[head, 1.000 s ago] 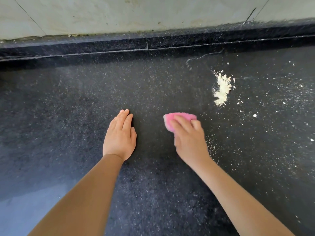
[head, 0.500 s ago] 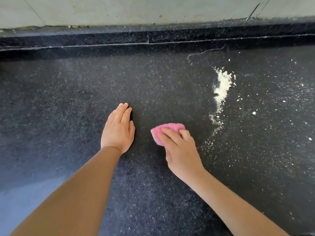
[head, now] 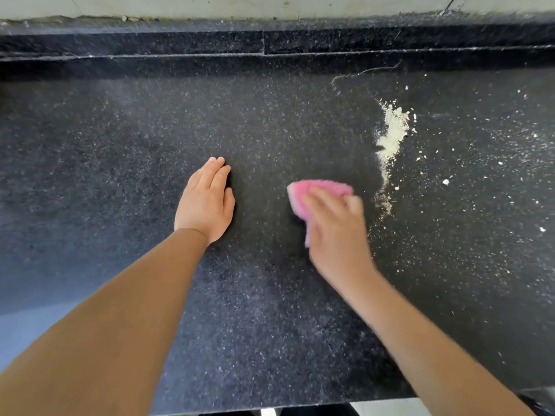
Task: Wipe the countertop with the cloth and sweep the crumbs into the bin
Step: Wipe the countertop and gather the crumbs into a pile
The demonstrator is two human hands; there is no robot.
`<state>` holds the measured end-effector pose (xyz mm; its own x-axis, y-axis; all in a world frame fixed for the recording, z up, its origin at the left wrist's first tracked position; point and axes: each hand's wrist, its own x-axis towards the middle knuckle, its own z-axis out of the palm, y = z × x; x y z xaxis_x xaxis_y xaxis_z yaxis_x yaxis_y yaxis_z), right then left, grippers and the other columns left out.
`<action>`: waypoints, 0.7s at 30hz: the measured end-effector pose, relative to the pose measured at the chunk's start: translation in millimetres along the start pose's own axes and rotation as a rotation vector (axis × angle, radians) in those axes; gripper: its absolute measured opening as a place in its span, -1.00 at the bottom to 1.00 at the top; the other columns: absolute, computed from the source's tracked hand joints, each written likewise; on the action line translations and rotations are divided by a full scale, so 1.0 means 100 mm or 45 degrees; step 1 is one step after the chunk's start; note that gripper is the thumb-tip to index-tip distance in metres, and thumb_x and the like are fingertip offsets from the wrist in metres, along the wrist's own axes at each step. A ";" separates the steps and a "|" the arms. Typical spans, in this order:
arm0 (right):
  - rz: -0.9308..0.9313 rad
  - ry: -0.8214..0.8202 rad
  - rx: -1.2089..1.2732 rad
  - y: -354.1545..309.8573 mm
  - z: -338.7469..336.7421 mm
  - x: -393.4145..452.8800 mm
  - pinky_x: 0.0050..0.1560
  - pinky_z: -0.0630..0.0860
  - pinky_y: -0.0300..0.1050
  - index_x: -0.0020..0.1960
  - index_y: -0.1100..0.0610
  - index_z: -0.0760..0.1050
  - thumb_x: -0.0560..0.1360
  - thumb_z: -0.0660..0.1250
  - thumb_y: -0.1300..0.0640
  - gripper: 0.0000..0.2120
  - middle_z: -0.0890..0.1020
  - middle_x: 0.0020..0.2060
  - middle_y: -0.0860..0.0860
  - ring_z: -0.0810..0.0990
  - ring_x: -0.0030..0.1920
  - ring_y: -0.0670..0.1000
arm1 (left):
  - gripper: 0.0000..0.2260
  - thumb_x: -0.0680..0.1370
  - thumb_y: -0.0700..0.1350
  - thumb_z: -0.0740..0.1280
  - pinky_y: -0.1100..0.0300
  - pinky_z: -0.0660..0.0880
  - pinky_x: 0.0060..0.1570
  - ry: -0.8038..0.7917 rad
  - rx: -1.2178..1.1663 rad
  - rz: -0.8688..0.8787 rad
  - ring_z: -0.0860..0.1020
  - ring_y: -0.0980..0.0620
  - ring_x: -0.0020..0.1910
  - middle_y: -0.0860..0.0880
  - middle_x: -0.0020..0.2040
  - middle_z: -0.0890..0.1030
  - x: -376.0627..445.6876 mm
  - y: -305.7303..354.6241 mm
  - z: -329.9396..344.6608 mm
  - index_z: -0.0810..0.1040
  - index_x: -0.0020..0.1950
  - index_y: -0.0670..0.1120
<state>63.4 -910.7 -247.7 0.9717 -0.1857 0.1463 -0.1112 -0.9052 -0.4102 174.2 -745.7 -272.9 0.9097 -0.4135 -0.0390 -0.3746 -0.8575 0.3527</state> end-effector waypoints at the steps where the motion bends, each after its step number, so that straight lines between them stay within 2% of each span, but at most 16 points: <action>1: -0.056 -0.094 0.052 -0.15 0.05 -0.17 -0.10 0.42 -0.06 0.12 0.12 0.48 0.28 0.36 0.44 -0.55 0.56 0.09 0.00 0.47 0.02 0.17 | -0.64 0.58 -0.24 0.13 0.11 0.03 0.40 0.002 0.013 0.008 0.17 -0.16 0.44 -0.21 0.42 0.27 0.01 -0.01 0.00 0.30 0.36 -0.32; 3: -0.192 -0.170 0.082 -0.34 0.18 -0.54 -0.20 0.52 -0.04 0.16 0.09 0.40 0.21 0.45 0.37 -0.43 0.57 0.09 -0.02 0.43 0.01 0.10 | -0.67 0.54 -0.26 0.15 -0.06 0.19 0.34 0.023 0.050 0.063 0.31 -0.27 0.35 -0.31 0.30 0.41 -0.03 -0.02 0.01 0.41 0.25 -0.39; 5: -0.207 -0.157 0.067 -0.31 0.26 -0.75 -0.29 0.53 -0.05 0.16 0.11 0.38 0.16 0.48 0.35 -0.38 0.60 0.07 0.02 0.34 -0.05 0.07 | -0.69 0.47 -0.28 0.17 -0.17 0.31 0.23 0.065 0.074 0.088 0.41 -0.35 0.25 -0.35 0.17 0.51 -0.08 -0.04 0.01 0.49 0.13 -0.41; 7: -0.154 -0.124 0.015 -0.14 0.25 -0.76 -0.31 0.47 -0.03 0.15 0.09 0.44 0.23 0.39 0.37 -0.48 0.59 0.08 0.00 0.33 -0.07 0.06 | -0.71 0.46 -0.29 0.18 -0.19 0.35 0.18 0.120 0.061 0.083 0.45 -0.36 0.20 -0.35 0.13 0.54 -0.20 -0.01 -0.02 0.51 0.10 -0.40; 8: -0.119 -0.115 -0.038 0.00 0.22 -0.72 -0.27 0.43 -0.03 0.15 0.07 0.45 0.31 0.26 0.35 -0.56 0.58 0.08 -0.01 0.37 -0.06 0.08 | -0.72 0.47 -0.28 0.18 -0.19 0.36 0.16 0.143 0.054 0.095 0.46 -0.35 0.19 -0.35 0.12 0.55 -0.28 0.00 -0.04 0.52 0.09 -0.40; 10: -0.034 -0.026 -0.164 0.34 0.15 -0.55 -0.16 0.30 -0.08 0.11 0.11 0.49 0.35 0.04 0.29 -0.59 0.58 0.06 0.00 0.50 -0.04 0.18 | -0.68 0.49 -0.22 0.13 -0.18 0.39 0.13 0.148 0.047 0.138 0.50 -0.34 0.15 -0.33 0.09 0.57 -0.53 -0.01 -0.04 0.53 0.07 -0.39; 12: 0.096 0.090 -0.243 0.62 0.06 -0.34 -0.17 0.13 -0.15 -0.02 0.20 0.54 0.33 0.07 0.37 -0.65 0.62 -0.02 0.07 0.55 -0.05 0.27 | -0.64 0.48 -0.18 0.08 -0.19 0.40 0.11 0.132 0.039 0.161 0.51 -0.33 0.13 -0.32 0.08 0.58 -0.81 -0.03 -0.04 0.54 0.06 -0.38; 14: 0.199 0.140 -0.273 0.72 -0.06 -0.20 -0.14 0.13 -0.13 -0.09 0.24 0.54 0.31 0.09 0.39 -0.70 0.62 -0.04 0.12 0.53 0.01 0.30 | -0.63 0.48 -0.18 0.08 -0.20 0.41 0.09 0.118 0.034 0.148 0.52 -0.33 0.12 -0.32 0.06 0.59 -1.10 -0.07 -0.03 0.55 0.05 -0.38; 16: 0.187 0.169 -0.263 0.64 -0.14 -0.16 -0.04 0.14 -0.14 -0.05 0.24 0.54 0.35 0.03 0.34 -0.66 0.62 -0.01 0.09 0.50 0.08 0.26 | -0.63 0.48 -0.17 0.08 -0.22 0.42 0.08 0.108 0.025 0.109 0.52 -0.33 0.12 -0.32 0.07 0.59 -1.32 -0.09 -0.04 0.55 0.05 -0.38; 19: -0.020 0.112 -0.181 0.17 -0.11 -0.39 -0.08 0.12 -0.19 -0.02 0.20 0.53 0.35 -0.10 0.22 -0.55 0.61 -0.03 0.01 0.50 0.07 0.21 | -0.61 0.49 -0.15 0.08 -0.19 0.35 0.15 0.109 -0.004 0.035 0.49 -0.32 0.17 -0.31 0.12 0.56 -1.55 -0.06 -0.08 0.53 0.10 -0.38; 21: -0.138 -0.007 -0.099 -0.25 0.03 -0.70 -0.08 0.24 -0.10 0.00 0.15 0.51 0.29 -0.14 0.20 -0.50 0.59 0.00 -0.01 0.49 0.05 0.21 | -0.60 0.49 -0.14 0.07 -0.15 0.27 0.19 0.115 -0.003 -0.006 0.47 -0.32 0.19 -0.31 0.15 0.55 -1.72 -0.04 -0.08 0.52 0.13 -0.37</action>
<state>-1.5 -873.5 -250.7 0.9800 -0.0833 0.1806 -0.0212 -0.9467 -0.3214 21.1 -668.4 -260.4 0.9238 -0.3802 0.0441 -0.3703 -0.8584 0.3549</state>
